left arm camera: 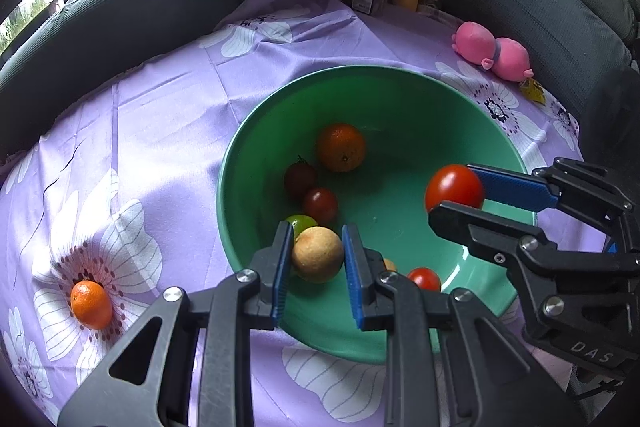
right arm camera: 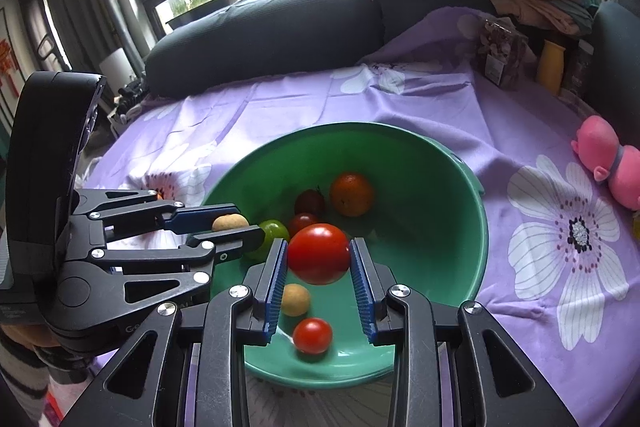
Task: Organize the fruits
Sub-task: 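Lift and carry the tan fruit with the left tool over the bowl while right tool carries the tomato, then open the left tool into the bowl while right tool releases the tomato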
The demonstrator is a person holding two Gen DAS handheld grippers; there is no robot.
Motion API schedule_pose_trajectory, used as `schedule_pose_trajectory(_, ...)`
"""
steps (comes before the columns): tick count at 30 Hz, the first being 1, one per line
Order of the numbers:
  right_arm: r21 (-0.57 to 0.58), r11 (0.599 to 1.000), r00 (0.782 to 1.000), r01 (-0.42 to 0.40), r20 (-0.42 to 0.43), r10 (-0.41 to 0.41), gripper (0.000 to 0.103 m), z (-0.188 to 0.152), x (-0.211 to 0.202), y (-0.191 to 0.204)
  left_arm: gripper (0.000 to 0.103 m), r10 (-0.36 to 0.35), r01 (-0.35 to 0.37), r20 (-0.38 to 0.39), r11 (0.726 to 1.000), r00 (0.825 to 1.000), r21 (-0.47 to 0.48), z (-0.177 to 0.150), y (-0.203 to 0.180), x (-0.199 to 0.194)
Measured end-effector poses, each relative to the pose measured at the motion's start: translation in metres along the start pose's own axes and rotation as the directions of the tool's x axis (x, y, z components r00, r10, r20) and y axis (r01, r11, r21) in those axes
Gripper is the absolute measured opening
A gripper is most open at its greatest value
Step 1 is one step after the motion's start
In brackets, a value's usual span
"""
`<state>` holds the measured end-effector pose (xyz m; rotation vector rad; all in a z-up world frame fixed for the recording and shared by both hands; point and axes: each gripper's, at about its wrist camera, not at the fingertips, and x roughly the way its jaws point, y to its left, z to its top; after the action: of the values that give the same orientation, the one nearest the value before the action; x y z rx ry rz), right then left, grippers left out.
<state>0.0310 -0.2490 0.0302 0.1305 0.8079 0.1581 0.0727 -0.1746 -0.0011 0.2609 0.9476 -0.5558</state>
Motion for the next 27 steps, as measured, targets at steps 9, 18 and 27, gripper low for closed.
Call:
schedule_pose_trajectory(9, -0.015, 1.000, 1.000, 0.013, -0.019, -0.013, 0.033, 0.000, 0.003, 0.002, 0.025, 0.017, -0.016, -0.026, 1.000, 1.000, 0.023, 0.000, -0.001, 0.008)
schedule_pose_trajectory(18, -0.025, 1.000, 0.999, 0.016, -0.030, -0.017, 0.034, 0.000, 0.005, 0.004, 0.024, 0.031, -0.030, -0.032, 0.999, 0.999, 0.034, 0.001, 0.001, 0.011)
schedule_pose_trajectory(27, -0.024, 1.000, 0.999, 0.020, -0.037, -0.021, 0.034, 0.000, 0.006, 0.003, 0.024, 0.042, -0.041, -0.036, 0.998, 0.998, 0.039, 0.001, 0.001, 0.012)
